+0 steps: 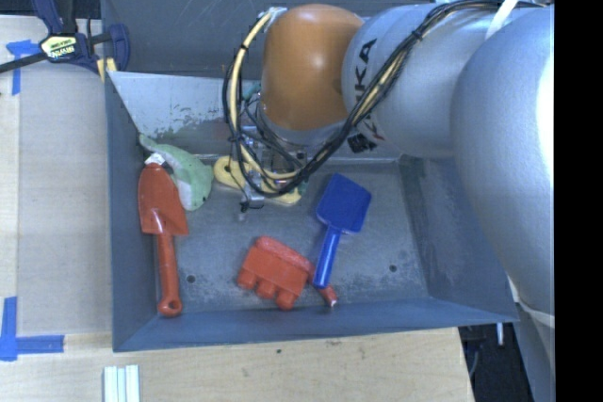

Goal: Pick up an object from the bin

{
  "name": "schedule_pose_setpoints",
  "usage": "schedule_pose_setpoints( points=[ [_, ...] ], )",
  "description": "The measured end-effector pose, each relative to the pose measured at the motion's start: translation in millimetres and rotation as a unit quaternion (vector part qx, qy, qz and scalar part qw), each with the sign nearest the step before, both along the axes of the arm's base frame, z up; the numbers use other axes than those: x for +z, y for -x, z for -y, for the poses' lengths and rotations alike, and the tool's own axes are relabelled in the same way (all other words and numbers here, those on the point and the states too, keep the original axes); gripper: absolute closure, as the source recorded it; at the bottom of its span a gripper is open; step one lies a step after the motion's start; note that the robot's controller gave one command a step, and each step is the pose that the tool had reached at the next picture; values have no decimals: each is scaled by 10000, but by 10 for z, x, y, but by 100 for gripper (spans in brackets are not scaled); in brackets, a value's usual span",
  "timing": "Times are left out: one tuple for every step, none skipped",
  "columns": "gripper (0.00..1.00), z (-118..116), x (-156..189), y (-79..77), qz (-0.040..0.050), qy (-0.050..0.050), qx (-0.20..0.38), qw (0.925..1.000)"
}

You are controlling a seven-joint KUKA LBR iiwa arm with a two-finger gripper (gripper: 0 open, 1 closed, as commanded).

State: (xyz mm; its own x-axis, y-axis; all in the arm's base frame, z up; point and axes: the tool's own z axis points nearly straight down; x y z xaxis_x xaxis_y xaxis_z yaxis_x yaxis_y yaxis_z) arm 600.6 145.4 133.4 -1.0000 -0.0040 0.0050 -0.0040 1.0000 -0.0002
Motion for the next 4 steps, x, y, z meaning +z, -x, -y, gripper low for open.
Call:
schedule_pose_setpoints(
  points=[
    [0,9,53,-18,38,-5,-22,10000],
    [0,387,-627,-224,9,-1,-213,9998],
    [0,382,-630,-252,36,-12,-456,9990],
    [0,390,-619,-234,21,-4,-218,9998]
  ],
)
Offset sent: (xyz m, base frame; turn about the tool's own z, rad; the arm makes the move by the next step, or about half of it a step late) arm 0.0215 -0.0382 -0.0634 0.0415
